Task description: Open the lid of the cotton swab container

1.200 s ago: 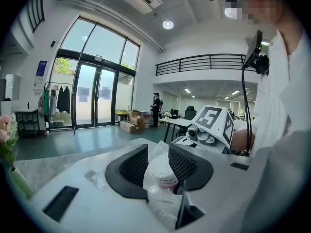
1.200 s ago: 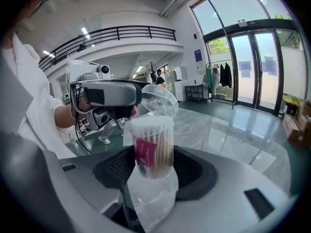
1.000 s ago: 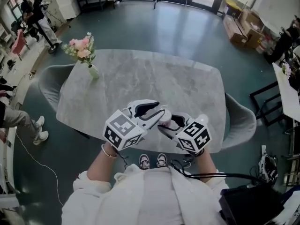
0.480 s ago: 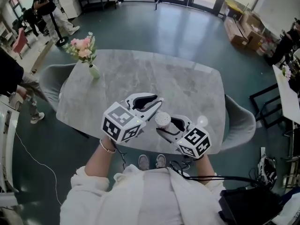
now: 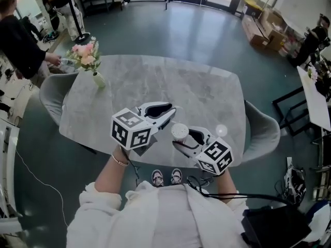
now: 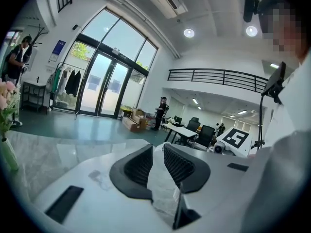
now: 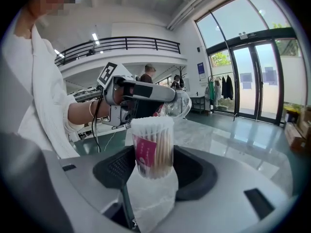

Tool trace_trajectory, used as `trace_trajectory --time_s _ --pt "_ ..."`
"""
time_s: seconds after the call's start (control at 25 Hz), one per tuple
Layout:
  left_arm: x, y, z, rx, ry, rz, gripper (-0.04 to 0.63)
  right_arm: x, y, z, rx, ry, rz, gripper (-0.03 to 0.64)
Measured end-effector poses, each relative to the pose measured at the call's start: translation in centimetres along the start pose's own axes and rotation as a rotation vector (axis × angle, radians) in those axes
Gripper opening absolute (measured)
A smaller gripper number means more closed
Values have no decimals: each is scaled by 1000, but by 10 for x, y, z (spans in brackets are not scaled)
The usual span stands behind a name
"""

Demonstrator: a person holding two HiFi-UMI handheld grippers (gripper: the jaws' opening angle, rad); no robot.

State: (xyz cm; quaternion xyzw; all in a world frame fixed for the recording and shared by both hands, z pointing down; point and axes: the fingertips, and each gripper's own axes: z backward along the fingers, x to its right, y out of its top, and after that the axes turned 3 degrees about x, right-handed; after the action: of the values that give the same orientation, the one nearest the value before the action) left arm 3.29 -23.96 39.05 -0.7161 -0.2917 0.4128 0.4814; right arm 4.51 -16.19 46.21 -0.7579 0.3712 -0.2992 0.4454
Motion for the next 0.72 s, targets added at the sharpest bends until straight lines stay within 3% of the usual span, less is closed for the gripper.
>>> trace_trajectory --time_s 0.72 --pt "15 1 2 -35 4 -151 80 10 -1 -6 -10 -39 -61 296"
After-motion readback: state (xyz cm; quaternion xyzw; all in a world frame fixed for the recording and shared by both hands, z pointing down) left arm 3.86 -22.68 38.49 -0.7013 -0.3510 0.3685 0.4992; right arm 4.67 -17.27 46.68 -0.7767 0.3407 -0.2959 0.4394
